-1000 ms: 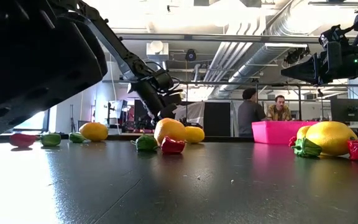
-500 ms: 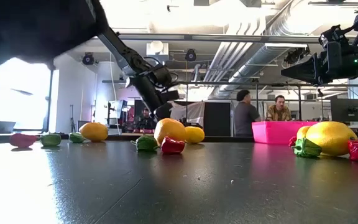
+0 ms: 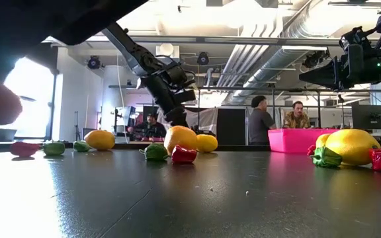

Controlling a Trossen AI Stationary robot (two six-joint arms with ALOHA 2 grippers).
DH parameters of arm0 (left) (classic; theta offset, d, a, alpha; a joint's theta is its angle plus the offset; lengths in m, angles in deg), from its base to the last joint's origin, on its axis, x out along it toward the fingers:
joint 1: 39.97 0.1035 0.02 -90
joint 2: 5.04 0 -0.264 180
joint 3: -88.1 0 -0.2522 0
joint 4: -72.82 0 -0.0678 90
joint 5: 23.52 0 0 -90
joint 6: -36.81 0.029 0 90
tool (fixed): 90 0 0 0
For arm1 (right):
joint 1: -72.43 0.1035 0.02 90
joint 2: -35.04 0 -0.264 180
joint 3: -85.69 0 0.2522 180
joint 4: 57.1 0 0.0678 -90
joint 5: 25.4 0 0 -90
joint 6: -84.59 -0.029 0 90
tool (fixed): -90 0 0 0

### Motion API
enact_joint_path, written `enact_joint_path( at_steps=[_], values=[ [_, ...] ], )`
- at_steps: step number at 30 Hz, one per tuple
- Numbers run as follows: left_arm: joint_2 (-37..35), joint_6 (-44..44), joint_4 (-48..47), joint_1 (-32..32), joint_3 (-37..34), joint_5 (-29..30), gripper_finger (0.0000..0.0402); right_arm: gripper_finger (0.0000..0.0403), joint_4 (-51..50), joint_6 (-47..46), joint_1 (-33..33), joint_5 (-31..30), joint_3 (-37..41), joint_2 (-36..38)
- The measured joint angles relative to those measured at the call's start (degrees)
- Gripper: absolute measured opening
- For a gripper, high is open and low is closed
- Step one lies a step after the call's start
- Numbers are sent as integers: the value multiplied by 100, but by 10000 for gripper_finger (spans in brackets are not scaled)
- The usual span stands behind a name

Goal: Sort produce into baskets
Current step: Put the red chilli pepper into the blue bin

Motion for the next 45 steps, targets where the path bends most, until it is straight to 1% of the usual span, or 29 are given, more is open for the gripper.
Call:
enact_joint_path(
  at_steps=[3, 5, 9, 12, 18, 21, 33, 45],
  values=[
    [0, -59, 6, -119, 0, -279, 93, 0, 0, 0, -1, 2, -2, 0],
    [0, -275, 56, -186, 0, -410, 114, 0, -2, 0, -1, 2, -2, 0],
    [0, -600, 123, -280, 0, -381, 146, 0, -1, 1, 0, 1, 0, 0],
    [0, -739, 217, -336, 0, -357, 158, 0, -1, 2, 0, 1, -1, 0],
    [114, -865, 409, -316, 2, -114, 151, 0, -1, 0, 0, 1, 0, 0],
    [193, -990, 418, -284, 2, -209, 147, 0, -2, 0, 0, 2, -1, 0],
    [223, -952, 468, -323, 2, -103, 146, 0, 0, 2, 0, 2, 0, 0],
    [223, -896, 442, -330, 2, -129, 127, 0, 0, 0, -1, 2, -1, 0]
  ],
)
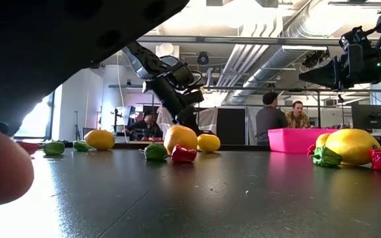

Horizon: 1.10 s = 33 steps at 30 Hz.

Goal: Sort produce into baskets
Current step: Put the red chilli pepper into the blue bin

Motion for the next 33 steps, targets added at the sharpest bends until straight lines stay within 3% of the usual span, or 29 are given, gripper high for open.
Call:
enact_joint_path(
  at_steps=[10, 24, 33],
  values=[
    [4, 668, -415, 78, 251, -559, 126, 0, -2, 1, 0, 0, 1, 0],
    [70, 749, -550, 220, 332, -458, 127, 0, 0, 0, -1, 1, 1, 0],
    [101, 1164, -488, 302, 332, -754, 127, 0, -2, 0, 1, 0, 1, 0]
  ],
)
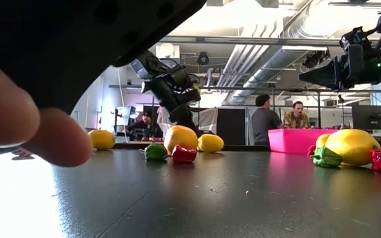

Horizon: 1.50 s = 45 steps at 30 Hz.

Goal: Sort produce into baskets
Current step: Put the red chilli pepper into the blue bin

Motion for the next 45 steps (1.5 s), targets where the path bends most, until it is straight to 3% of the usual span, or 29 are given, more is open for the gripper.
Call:
enact_joint_path(
  at_steps=[6, 12, 21, 33, 39, 45],
  values=[
    [0, 240, 4, 2, 0, -24, 127, 0, 2, 1, -1, 0, 0, 0],
    [0, 885, 2, 83, 0, 382, 127, 0, 0, 0, -2, -2, 0, 0],
    [0, 2694, -342, -21, 0, 967, 127, 0, 0, 0, -2, 0, 0, 0],
    [52, 4258, -87, -184, -2, 1361, 127, 0, 1, 0, -1, 0, 0, 0],
    [232, 4838, -10, -151, 5, 1777, 126, 0, 0, 0, 0, 0, 0, 0],
    [258, 4876, 22, -158, 9, 1749, 126, 0, 1, 0, -1, -1, 0, -1]
  ],
)
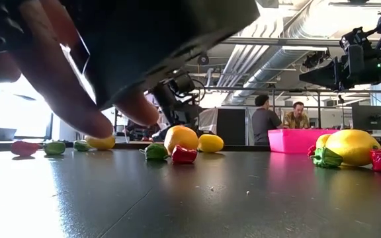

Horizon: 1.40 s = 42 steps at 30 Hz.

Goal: Sort produce into baskets
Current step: Put the red chilli pepper into the blue bin

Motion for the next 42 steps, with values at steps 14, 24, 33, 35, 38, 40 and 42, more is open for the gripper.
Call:
enact_joint_path(
  at_steps=[14, 24, 33, 35, 38, 40, 42],
  values=[
    [0, 149, 4, -34, -2, 31, 23, 0, -1, 0, -1, 1, -1, 1],
    [-171, -35, -97, -37, -20, 475, 1, 0, -1, 0, 0, 0, 1, 1],
    [-1032, -939, -1120, -68, -28, 970, 0, 0, -1, 0, 0, 0, 0, 1],
    [-1333, -1436, -1395, -153, -28, 946, 0, 0, 1, 0, 0, 0, 1, 1],
    [-1762, -2108, -1953, -337, -17, 940, 0, 0, -1, 0, 0, 1, 1, 1],
    [-2033, -2547, -2368, -518, -17, 944, 0, 0, 1, 2, -1, -1, -1, -1],
    [-2292, -2942, -2744, -740, -17, 930, 0, 0, 0, 0, 1, -1, 1, -1]
  ],
)
